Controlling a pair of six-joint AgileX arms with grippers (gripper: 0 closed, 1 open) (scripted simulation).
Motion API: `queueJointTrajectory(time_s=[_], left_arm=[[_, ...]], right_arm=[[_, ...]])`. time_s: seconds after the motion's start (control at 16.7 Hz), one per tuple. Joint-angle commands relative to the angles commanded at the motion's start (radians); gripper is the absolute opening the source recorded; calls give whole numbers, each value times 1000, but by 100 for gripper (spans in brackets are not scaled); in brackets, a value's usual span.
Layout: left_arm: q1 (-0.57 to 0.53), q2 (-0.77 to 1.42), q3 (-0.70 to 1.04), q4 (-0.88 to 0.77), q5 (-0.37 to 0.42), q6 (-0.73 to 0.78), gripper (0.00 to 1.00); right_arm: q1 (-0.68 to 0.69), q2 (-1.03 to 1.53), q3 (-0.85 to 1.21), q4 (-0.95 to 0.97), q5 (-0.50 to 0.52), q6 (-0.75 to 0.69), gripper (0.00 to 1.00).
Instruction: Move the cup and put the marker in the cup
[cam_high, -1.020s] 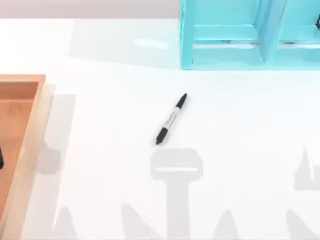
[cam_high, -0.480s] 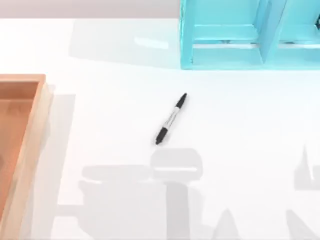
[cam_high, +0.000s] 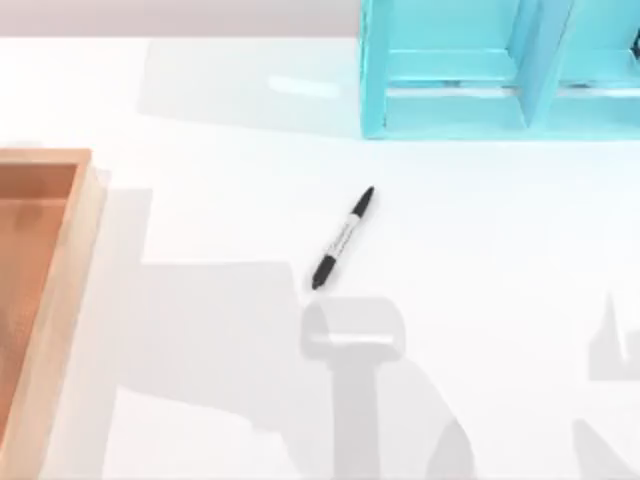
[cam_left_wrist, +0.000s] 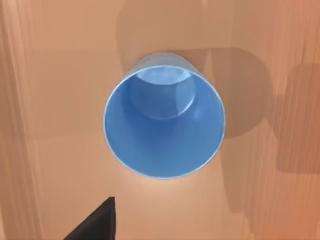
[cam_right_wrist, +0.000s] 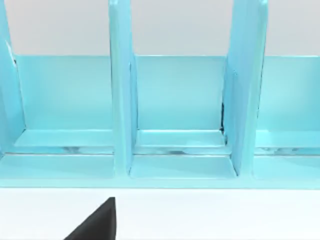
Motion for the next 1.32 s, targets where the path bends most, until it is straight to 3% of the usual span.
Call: queueJointTrajectory(time_s=[0.48,0.96,1.32], left_arm=[[-2,18,-4,8,0,0,100],[5,100,-244,339,0,7,100],[6,112,-276,376,0,7,100]], right_arm=[[0,0,0,0,0,0,100],[0,0,0,0,0,0,100],[0,0,0,0,0,0,100]])
